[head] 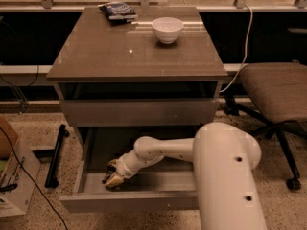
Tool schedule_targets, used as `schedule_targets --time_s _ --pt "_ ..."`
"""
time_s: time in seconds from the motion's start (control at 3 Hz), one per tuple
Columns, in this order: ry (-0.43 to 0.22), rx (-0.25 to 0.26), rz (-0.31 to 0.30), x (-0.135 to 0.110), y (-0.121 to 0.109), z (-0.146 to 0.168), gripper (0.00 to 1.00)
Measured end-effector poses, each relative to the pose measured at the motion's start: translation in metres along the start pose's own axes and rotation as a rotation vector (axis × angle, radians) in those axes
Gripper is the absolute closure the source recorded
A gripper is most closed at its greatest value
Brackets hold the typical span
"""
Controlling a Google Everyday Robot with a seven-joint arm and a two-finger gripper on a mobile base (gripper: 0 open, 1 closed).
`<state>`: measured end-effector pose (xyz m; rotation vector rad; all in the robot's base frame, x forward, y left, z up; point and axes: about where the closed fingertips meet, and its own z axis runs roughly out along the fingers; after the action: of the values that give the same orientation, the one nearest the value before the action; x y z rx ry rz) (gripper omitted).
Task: Pick rxbar chocolate from middle drawer and place on counter
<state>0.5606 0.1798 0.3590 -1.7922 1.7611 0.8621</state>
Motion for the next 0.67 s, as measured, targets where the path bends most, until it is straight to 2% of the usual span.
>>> schedule_targets --time_s 0.33,0.67 --pt "-0.062 0.089 -0.084 -0.033 0.010 -0.062 1.00" --pt "-0.173 0.191 -0.212 -0.079 0.042 -0.148 1.00"
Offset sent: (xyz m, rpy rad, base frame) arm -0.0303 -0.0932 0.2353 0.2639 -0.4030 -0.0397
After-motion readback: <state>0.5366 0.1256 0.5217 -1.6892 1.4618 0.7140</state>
